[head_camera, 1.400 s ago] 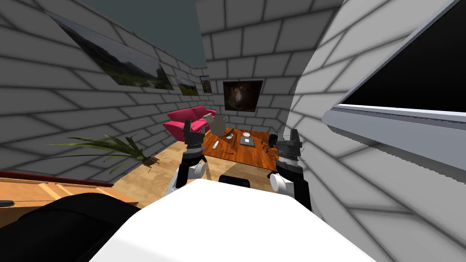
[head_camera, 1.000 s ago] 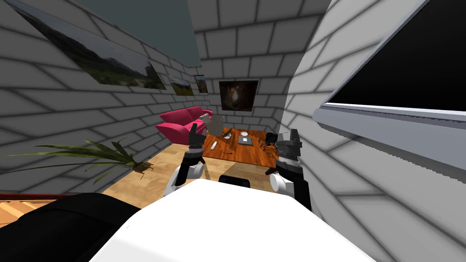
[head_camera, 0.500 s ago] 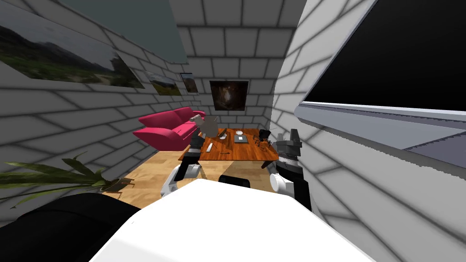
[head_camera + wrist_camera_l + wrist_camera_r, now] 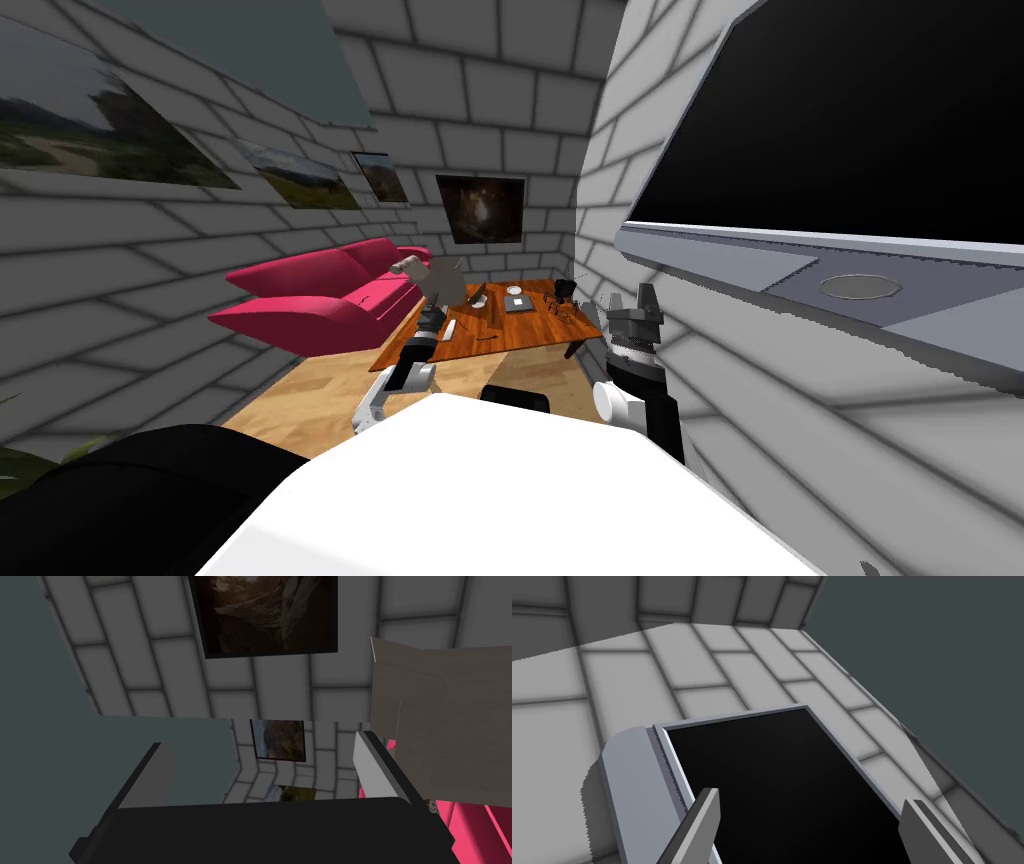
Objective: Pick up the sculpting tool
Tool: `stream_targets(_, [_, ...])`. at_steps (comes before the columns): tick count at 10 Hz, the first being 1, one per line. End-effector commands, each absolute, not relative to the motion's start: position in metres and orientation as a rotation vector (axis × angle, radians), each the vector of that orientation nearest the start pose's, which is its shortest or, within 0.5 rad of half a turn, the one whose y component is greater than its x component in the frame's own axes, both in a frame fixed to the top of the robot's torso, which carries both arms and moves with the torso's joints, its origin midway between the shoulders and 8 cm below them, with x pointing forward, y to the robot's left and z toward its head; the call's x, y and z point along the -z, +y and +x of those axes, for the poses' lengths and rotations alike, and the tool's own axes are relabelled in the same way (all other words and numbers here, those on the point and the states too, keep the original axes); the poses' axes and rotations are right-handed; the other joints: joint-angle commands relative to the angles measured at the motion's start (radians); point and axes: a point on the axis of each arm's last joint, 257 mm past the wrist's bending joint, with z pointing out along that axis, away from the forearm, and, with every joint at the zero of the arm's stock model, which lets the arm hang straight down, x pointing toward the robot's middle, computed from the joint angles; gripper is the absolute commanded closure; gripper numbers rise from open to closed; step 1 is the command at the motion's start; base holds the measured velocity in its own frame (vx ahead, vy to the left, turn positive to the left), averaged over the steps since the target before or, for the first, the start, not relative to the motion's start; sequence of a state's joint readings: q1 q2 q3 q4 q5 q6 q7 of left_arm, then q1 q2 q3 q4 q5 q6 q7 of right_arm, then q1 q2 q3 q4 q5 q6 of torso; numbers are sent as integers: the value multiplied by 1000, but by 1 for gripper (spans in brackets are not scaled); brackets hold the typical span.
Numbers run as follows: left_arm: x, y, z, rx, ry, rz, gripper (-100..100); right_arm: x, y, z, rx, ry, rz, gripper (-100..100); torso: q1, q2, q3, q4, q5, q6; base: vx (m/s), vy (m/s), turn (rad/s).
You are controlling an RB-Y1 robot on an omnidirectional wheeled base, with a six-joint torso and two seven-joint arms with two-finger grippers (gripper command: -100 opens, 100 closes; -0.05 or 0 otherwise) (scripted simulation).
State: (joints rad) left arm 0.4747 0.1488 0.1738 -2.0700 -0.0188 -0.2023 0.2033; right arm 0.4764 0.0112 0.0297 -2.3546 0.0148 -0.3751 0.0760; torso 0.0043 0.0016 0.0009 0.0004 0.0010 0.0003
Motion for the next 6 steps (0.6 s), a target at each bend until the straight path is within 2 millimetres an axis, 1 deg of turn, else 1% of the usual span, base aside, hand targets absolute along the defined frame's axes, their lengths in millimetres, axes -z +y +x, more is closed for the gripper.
stream_targets(1, [133, 384, 397, 1090, 940, -1083, -100, -41, -267, 352, -1253, 650, 654, 0, 0, 0, 0, 0, 0, 0, -25, 50, -207])
stream_targets(2, [158, 403, 397, 1049, 955, -1154, -100, -41, -267, 352, -1253, 651, 654, 0, 0, -1, 0, 0, 0, -1, -22, 46, -372])
stream_targets(3, [172, 419, 396, 1018, 957, -1208, -100, -41, -267, 352, -1253, 650, 654, 0, 0, -1, -1, 0, 0, 0, -39, 70, -476])
stream_targets(4, [186, 423, 395, 1000, 971, -1239, -100, -41, -267, 352, -1253, 651, 654, 0, 1, 0, 0, 0, 0, 0, -37, 57, -157])
stream_targets(5, [204, 439, 392, 967, 971, -1301, -100, -41, -267, 352, -1253, 651, 654, 0, 1, -1, 0, 0, 0, -1, -31, 37, -307])
stream_targets(6, [214, 442, 390, 953, 981, -1323, -100, -41, -267, 352, -1253, 651, 654, 0, 0, -1, -1, 0, 0, 0, -21, 26, -182])
